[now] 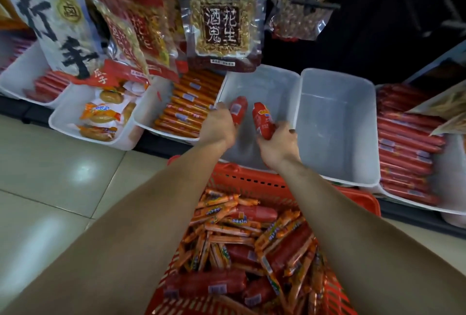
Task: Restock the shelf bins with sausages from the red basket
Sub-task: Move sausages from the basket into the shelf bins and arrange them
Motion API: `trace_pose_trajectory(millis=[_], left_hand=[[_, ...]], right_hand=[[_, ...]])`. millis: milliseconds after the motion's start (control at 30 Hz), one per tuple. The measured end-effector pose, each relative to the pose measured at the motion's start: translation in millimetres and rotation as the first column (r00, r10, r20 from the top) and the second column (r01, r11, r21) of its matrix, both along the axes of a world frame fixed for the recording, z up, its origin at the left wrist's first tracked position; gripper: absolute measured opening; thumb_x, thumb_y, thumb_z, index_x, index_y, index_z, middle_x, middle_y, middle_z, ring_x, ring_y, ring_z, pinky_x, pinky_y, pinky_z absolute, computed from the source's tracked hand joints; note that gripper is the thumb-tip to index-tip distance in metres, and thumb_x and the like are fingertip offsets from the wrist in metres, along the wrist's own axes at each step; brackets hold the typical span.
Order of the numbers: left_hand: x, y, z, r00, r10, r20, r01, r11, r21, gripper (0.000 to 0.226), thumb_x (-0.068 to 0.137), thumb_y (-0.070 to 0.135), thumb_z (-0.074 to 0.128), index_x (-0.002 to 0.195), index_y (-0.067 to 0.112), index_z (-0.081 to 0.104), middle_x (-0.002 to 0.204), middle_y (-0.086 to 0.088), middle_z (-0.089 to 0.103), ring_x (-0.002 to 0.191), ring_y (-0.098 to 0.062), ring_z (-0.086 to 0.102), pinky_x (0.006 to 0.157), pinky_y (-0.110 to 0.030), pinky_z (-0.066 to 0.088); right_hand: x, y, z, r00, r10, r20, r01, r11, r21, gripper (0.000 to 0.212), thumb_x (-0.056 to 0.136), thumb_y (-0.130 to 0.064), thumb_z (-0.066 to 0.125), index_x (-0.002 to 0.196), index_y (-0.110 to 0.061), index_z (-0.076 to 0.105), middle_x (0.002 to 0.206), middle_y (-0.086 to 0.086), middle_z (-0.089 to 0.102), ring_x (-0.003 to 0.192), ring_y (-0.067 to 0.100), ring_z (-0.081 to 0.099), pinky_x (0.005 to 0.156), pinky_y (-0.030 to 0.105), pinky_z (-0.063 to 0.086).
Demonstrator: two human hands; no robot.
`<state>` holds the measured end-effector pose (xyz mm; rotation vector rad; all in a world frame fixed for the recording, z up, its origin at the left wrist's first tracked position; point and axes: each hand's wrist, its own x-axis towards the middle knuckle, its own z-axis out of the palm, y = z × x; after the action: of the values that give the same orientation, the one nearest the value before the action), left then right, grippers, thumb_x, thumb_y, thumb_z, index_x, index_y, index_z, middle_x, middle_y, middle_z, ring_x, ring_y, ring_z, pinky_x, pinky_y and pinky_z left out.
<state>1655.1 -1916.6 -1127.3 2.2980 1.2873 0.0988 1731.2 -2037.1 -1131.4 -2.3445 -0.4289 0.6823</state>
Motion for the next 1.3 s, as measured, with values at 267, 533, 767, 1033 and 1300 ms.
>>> trace_pose_trajectory(millis=[267,533,767,1033,1300], left_hand=[[-39.5,20.2,7.9,0.987,-0.157,0.039,0.158,0.987,-0.001,0.044,0.091,0.029,0.066,0.132,0.017,0.055,0.130,-0.005,0.060,0.114,-0.024,0.059,0.095,-0.041,0.050],[-93.9,1.1,49.7,0.948,-0.287,-0.140,0.285,0.958,-0.029,0.043,0.094,0.034,0.060,0.132,0.016,0.055,0.131,-0.007,0.060,0.117,-0.025,0.058,0.096,-0.042,0.050],[-144.0,-79.2,59.5,0.854,-0.464,-0.234,0.450,0.886,-0.114,0.031,0.093,0.041,0.057,0.117,0.021,0.060,0.120,-0.002,0.061,0.112,-0.024,0.060,0.093,-0.040,0.050],[-186.9,-152.8,-25.0,0.849,-0.435,-0.299,0.311,0.870,-0.383,0.055,0.097,0.048,0.054,0.138,0.013,0.045,0.132,-0.013,0.057,0.117,-0.033,0.056,0.090,-0.041,0.048],[-176.3,-168.0,-75.2,0.792,-0.458,-0.404,0.374,0.887,-0.271,0.075,0.088,0.051,0.065,0.148,0.021,0.033,0.151,-0.009,0.033,0.141,-0.035,0.027,0.107,-0.051,0.039]], right_hand=[[-7.3,9.6,-15.9,0.996,0.085,0.036,-0.084,0.996,-0.035,0.038,0.095,-0.021,0.053,0.127,-0.001,0.047,0.130,0.024,0.046,0.117,0.045,0.050,0.099,0.043,0.041],[-25.8,-42.8,46.0,0.973,0.207,0.107,-0.208,0.978,0.000,0.028,0.089,-0.021,0.057,0.116,-0.014,0.063,0.116,0.008,0.053,0.101,0.032,0.062,0.094,0.043,0.050],[-53.8,-124.6,66.6,0.918,0.345,0.195,-0.333,0.938,-0.091,0.023,0.085,-0.016,0.057,0.107,-0.016,0.066,0.112,0.006,0.056,0.100,0.031,0.062,0.092,0.040,0.049],[-76.4,-200.5,-23.4,0.896,0.403,-0.189,-0.445,0.810,-0.382,0.051,0.081,-0.034,0.058,0.128,-0.016,0.058,0.133,0.018,0.051,0.125,0.037,0.050,0.105,0.041,0.043],[-92.5,-224.6,-71.4,0.844,0.520,-0.128,-0.509,0.704,-0.496,0.081,0.086,-0.037,0.065,0.154,-0.021,0.025,0.158,0.009,0.021,0.145,0.037,0.018,0.115,0.052,0.030]])
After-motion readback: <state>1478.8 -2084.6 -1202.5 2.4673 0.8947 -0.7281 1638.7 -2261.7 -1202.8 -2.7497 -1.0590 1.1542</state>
